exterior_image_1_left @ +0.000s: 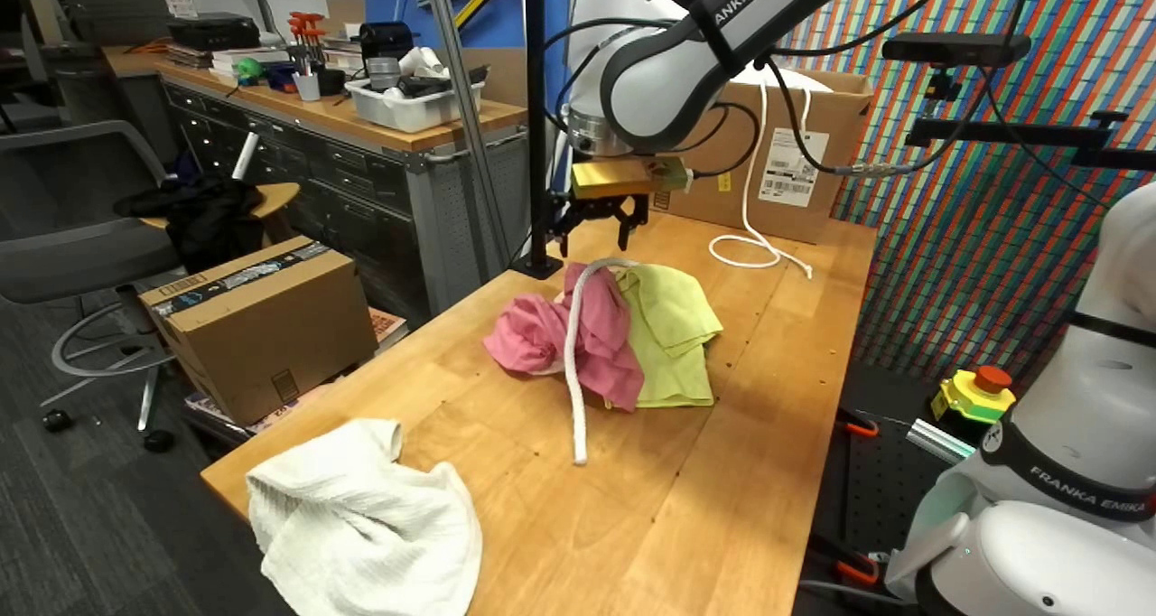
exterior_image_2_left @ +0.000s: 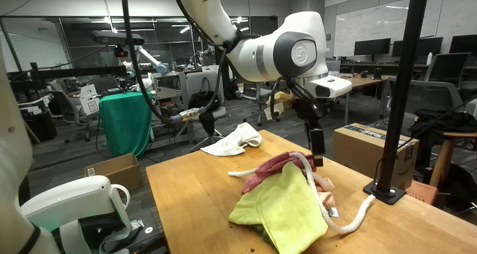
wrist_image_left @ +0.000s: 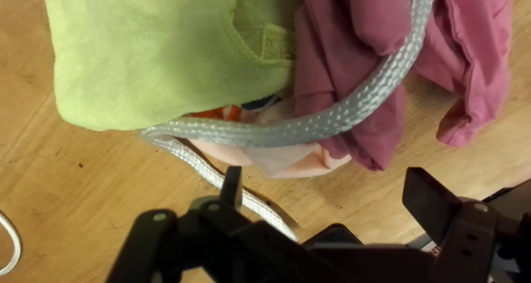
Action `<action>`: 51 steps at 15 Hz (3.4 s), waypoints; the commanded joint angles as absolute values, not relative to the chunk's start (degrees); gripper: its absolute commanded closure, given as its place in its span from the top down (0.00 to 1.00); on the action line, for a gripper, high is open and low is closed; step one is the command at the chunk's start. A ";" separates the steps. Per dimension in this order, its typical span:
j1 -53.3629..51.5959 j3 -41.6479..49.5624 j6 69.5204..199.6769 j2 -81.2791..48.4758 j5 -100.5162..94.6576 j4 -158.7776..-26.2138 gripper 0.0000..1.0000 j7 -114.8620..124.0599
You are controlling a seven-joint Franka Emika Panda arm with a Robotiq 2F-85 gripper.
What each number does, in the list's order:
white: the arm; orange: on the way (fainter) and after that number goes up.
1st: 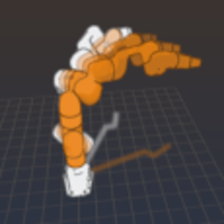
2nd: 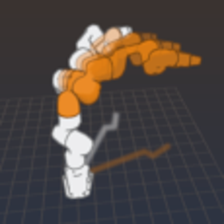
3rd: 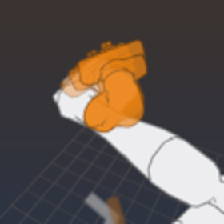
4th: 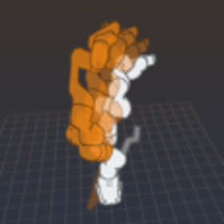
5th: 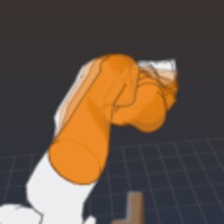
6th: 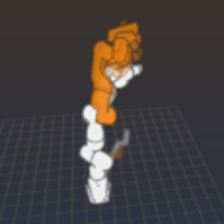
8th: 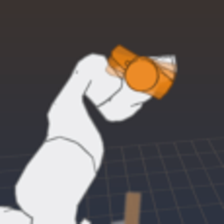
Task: Separate the clothes and ropes
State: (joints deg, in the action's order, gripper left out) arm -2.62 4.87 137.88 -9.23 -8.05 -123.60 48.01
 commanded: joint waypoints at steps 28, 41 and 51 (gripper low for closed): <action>0.09 6.75 145.22 -8.51 -6.11 -128.17 0.06 56.95; 0.28 5.40 137.61 -2.73 -8.10 -128.70 0.07 53.32; 0.05 2.16 125.33 1.51 -3.70 -130.60 0.92 47.02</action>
State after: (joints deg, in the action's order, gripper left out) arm -0.07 2.91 127.26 -1.77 -5.43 -129.22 49.32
